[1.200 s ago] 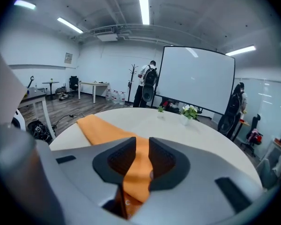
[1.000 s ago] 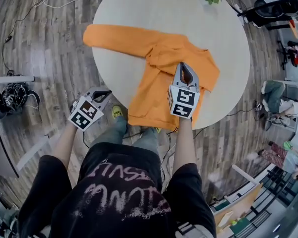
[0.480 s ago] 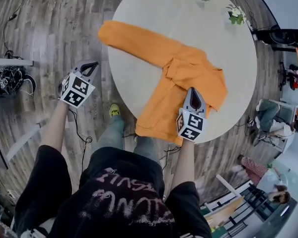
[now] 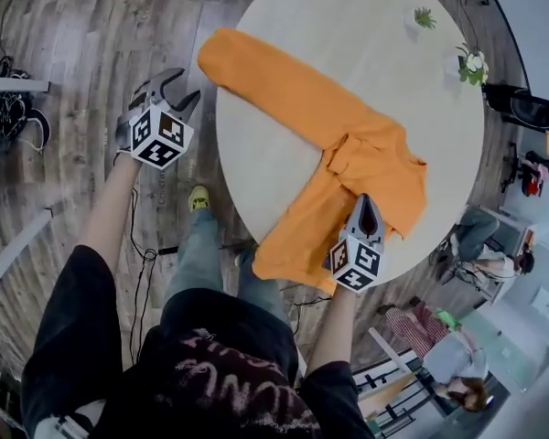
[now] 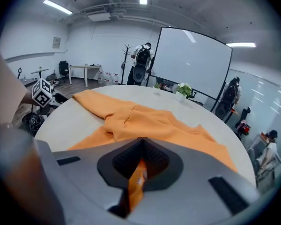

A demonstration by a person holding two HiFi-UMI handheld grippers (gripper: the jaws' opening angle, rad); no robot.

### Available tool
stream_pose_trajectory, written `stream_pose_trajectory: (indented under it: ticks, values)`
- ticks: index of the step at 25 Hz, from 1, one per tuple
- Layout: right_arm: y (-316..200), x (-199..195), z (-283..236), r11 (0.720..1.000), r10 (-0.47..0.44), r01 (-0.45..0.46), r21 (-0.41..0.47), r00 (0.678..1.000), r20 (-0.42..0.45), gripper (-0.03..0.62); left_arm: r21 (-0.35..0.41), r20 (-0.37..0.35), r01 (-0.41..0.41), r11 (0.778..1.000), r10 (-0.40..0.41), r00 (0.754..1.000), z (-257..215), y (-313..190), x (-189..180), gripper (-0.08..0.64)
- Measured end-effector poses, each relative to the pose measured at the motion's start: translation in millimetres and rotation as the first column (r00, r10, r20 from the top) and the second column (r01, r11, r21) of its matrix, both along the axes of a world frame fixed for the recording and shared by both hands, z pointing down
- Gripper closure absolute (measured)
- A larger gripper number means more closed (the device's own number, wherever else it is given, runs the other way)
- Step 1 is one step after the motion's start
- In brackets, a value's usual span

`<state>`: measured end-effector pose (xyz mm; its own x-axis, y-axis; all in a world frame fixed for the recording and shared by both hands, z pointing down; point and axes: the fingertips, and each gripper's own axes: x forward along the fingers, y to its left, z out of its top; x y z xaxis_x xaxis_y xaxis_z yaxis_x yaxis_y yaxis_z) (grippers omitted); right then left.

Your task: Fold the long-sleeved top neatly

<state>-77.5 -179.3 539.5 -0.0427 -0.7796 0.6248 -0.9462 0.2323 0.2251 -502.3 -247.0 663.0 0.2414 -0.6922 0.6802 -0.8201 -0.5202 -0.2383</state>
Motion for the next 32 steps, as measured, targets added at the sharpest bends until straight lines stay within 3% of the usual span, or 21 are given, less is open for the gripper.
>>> stream_pose_trajectory:
  ticks: [7,8,9,11,25,32]
  values:
    - [9,8,14,0.999,0.021,-0.022,-0.025,1.000,-0.018,0.588,0.066,-0.016,0.010,0.998,-0.009,1.000,5,-36,6,0.313]
    - [11,11,14,0.999,0.029,-0.029,-0.025,0.999,-0.020,0.588,0.069,-0.014,0.008,0.998,-0.007,1.000,4,-40,7,0.367]
    - [13,15,13,0.999,0.038,-0.039,-0.025,0.999,-0.022,0.588,0.073,-0.013,0.008,0.997,-0.007,1.000,3,-42,8,0.464]
    - [16,25,10,0.998,0.062,-0.063,-0.021,0.998,-0.024,0.588,0.079,-0.001,0.010,0.997,-0.010,1.000,-2,-46,6,0.512]
    - [45,67,-2,0.983,0.183,-0.183,-0.013,0.979,0.094,0.588,0.120,0.150,0.057,0.991,-0.075,0.986,-70,-39,-49,0.514]
    - [68,99,-13,0.971,0.231,-0.237,0.013,0.956,0.178,0.588,0.193,0.204,0.071,0.979,-0.111,0.973,-131,-37,-41,0.514]
